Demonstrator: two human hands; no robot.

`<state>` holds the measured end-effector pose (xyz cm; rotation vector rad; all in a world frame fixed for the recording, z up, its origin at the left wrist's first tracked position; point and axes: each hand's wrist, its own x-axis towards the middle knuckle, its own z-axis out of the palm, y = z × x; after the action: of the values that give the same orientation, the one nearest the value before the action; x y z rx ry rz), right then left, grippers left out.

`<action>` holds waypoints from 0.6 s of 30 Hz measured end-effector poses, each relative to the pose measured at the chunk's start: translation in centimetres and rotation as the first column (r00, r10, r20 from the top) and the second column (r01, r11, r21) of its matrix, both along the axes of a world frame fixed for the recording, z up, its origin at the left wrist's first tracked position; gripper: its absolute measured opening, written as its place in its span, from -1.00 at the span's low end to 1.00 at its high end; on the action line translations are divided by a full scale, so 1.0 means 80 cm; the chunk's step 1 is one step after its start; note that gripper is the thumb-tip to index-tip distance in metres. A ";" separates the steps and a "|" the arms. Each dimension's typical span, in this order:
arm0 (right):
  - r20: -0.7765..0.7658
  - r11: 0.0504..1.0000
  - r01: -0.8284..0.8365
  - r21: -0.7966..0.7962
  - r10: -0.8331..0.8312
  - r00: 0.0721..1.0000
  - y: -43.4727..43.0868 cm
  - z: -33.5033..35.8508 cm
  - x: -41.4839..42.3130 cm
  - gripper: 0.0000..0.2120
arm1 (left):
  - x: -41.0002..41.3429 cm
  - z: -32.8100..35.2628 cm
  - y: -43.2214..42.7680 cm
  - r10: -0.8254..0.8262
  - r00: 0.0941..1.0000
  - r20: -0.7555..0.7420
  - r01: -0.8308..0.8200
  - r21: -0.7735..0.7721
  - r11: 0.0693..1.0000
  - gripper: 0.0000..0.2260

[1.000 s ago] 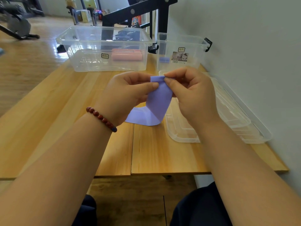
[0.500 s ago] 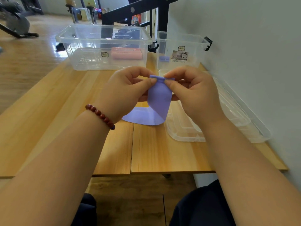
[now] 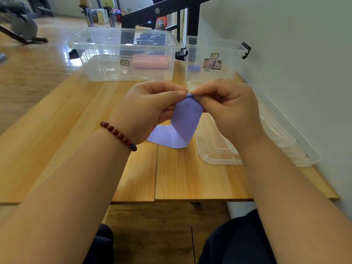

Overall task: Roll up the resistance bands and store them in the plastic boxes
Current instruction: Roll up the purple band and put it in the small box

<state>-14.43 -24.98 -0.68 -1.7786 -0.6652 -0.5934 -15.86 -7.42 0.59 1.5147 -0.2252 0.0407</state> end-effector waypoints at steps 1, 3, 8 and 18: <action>-0.029 1.000 -0.011 0.005 0.011 1.000 0.000 0.000 0.000 -0.79 | 0.000 -0.001 0.000 0.004 1.000 0.008 -0.005 0.019 1.000 -0.90; -0.123 0.998 -0.039 0.046 0.045 0.991 0.002 0.001 -0.002 -0.81 | -0.001 -0.001 0.000 0.011 0.999 0.033 -0.013 0.060 0.998 -0.89; -0.357 0.973 -0.080 0.217 0.155 0.921 0.002 0.007 -0.005 -0.92 | -0.005 0.003 0.000 0.076 0.985 0.153 -0.107 0.207 0.972 -0.86; -0.246 0.996 -0.012 0.085 0.033 0.969 0.002 0.009 -0.007 -0.77 | -0.003 0.002 0.005 0.011 0.996 0.094 -0.029 0.201 0.979 -0.85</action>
<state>-14.97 -24.82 0.01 -1.7290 -0.4805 -0.3695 -16.10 -7.01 0.74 1.7195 -0.2950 0.1068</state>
